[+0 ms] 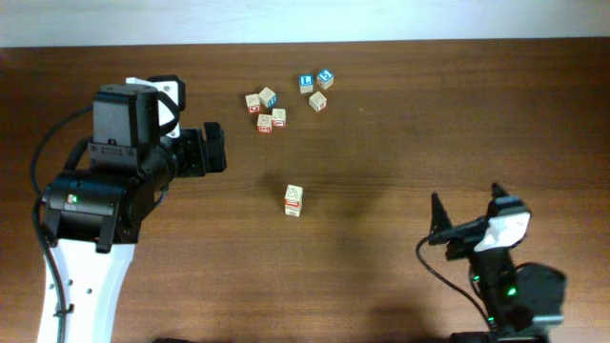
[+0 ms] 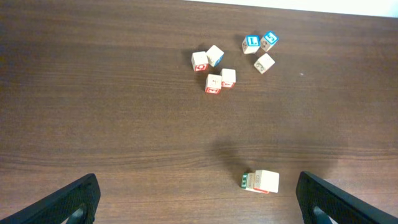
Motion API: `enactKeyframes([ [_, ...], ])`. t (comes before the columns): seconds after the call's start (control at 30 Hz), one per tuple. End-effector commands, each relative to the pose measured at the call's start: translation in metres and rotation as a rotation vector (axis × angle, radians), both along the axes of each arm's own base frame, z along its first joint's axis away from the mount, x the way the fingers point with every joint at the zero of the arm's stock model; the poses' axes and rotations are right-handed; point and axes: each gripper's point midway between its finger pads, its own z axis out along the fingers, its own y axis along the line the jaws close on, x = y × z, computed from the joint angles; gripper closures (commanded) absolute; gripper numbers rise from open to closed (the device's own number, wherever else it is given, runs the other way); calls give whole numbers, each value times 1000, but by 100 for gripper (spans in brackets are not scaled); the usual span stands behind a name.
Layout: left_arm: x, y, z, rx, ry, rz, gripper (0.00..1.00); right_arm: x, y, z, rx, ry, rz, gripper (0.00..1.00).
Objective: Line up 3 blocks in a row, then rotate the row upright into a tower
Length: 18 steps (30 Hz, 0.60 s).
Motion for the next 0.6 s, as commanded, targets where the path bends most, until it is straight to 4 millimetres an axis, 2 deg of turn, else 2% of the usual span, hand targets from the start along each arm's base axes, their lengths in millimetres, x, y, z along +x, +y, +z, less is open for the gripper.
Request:
enactKeyframes([
  [0.0,-2,2,5,2,-16,8,1,0,1,-38,-8,-57,11,2],
  [0.13,-2,2,5,2,-16,8,1,-1,3,-60,-8,-87,6,2],
  [0.2,-2,2,5,2,-16,8,1,-2,-3,-64,-10,-73,-31,2],
  [0.3,-2,2,5,2,-16,8,1,-4,-6,-81,-10,-5,-46,2],
  [0.57,-2,2,5,2,-16,8,1,-4,-5,-81,-10,-8,-43,2],
])
